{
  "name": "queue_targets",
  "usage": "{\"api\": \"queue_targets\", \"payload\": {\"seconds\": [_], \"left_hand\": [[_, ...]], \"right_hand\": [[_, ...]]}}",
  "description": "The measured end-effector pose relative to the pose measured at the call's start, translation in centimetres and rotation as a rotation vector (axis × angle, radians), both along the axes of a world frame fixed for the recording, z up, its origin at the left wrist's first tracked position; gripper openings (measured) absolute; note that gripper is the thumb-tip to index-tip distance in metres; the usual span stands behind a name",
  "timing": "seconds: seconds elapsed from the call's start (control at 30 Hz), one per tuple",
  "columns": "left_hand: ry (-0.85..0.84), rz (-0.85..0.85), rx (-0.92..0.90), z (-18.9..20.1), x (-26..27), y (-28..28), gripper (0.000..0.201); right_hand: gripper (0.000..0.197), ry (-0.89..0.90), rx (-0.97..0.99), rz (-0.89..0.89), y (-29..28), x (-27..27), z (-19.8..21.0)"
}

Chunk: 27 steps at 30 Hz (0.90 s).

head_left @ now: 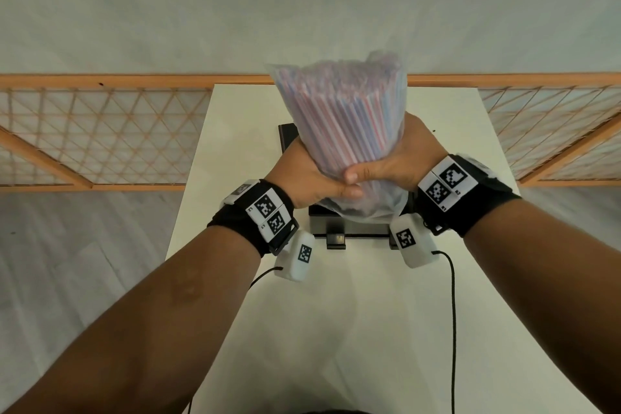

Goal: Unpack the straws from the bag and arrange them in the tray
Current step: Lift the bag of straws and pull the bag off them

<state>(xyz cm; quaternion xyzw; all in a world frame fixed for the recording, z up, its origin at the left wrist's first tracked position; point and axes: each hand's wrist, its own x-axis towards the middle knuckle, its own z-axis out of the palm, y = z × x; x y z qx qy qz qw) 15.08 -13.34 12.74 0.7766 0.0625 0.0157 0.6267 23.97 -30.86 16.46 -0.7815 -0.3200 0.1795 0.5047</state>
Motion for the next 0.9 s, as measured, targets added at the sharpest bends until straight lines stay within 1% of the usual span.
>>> {"api": "queue_targets", "payload": {"seconds": [0.13,0.27,0.37,0.47,0.5,0.57,0.63,0.67,0.73,0.8,0.83,0.9], "left_hand": [[0.012,0.034,0.04,0.0,-0.1,-0.3,0.093],[0.046,0.008,0.049,-0.1,-0.6,-0.1,0.096],[0.104,-0.05,0.12,-0.6,-1.1,0.3,0.09],[0.116,-0.026,0.165,-1.1,-1.4,0.6,0.076],[0.11,-0.021,0.163,-1.2,-1.5,0.7,0.072],[0.095,-0.04,0.142,-1.2,-1.7,0.7,0.069],[0.065,-0.079,0.104,-0.7,-1.9,0.5,0.071],[0.034,-0.089,0.066,-0.5,-2.0,0.4,0.073],[-0.039,-0.09,-0.053,0.0,-2.3,0.5,0.078],[-0.108,-0.084,-0.18,0.7,-2.4,0.5,0.083],[-0.138,-0.076,-0.231,1.1,-2.4,0.6,0.082],[-0.169,-0.065,-0.32,2.0,-2.6,0.7,0.072]], "right_hand": [[0.105,-0.059,-0.05,-0.009,-0.5,0.1,-0.4],[0.102,-0.074,-0.107,0.017,-1.3,-0.2,-0.9],[0.104,-0.071,-0.188,0.01,-2.2,-0.3,-1.7],[0.108,-0.057,-0.277,0.006,-2.7,-0.6,-2.3],[0.109,-0.051,-0.288,0.016,-2.8,-0.7,-2.5],[0.107,-0.021,-0.271,0.01,-3.0,-1.0,-2.6],[0.104,0.009,-0.234,0.006,-3.2,-1.2,-2.6],[0.105,0.018,-0.206,0.012,-3.4,-1.2,-2.5],[0.111,0.009,-0.143,0.023,-3.7,-1.3,-2.0],[0.112,0.007,-0.061,0.03,-4.2,-1.1,-1.0],[0.11,0.014,-0.013,0.026,-4.4,-1.1,-0.5],[0.107,0.035,0.092,0.006,-4.6,-0.9,0.6]]}}
